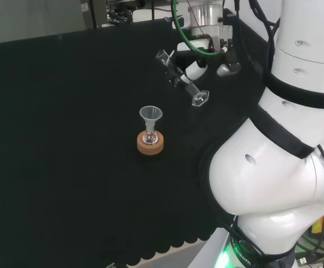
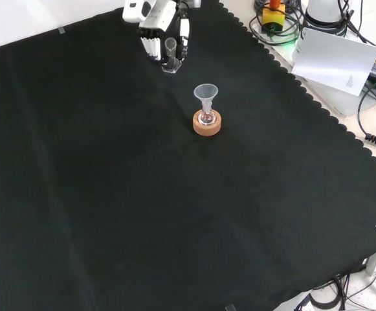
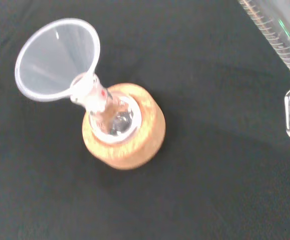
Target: Put the graduated cylinder back on the table.
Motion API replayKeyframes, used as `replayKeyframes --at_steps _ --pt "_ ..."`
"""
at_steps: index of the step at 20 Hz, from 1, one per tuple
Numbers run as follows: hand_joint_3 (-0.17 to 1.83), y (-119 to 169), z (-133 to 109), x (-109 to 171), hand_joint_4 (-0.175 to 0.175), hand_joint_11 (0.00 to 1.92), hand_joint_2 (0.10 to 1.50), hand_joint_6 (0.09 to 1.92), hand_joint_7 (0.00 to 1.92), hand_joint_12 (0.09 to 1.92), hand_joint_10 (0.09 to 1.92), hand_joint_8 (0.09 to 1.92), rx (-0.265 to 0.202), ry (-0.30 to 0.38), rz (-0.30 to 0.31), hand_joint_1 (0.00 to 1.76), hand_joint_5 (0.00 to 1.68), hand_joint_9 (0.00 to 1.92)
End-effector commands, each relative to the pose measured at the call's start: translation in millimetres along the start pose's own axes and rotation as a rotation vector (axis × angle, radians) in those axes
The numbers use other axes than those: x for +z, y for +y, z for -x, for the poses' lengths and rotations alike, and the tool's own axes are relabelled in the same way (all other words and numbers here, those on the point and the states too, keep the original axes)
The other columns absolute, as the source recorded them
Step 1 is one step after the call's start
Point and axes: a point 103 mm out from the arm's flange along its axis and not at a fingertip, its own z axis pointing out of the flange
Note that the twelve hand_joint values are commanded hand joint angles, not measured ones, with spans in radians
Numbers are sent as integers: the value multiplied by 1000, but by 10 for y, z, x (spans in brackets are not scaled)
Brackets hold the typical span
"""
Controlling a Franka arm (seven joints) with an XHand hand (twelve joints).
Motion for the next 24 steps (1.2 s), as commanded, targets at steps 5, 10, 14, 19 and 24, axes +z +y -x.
replayKeyframes --at_steps 5,10,14,19,24 --pt "1 585 159 81 -175 1148 1140 1095 952 796 197 1080 -117 83 190 1250 916 1331" --pt "1 790 154 122 -175 1147 1141 1097 950 797 195 1083 -149 102 223 1249 914 1327" --pt "1 935 141 162 -175 1145 1141 1099 948 799 194 1085 -168 124 233 1249 913 1325" --pt "2 1108 168 236 -175 1141 1145 1111 939 803 191 1098 -175 155 254 1247 905 1318" --pt "2 1263 252 329 -175 1136 1148 1118 934 805 190 1106 -172 214 289 1246 900 1313"
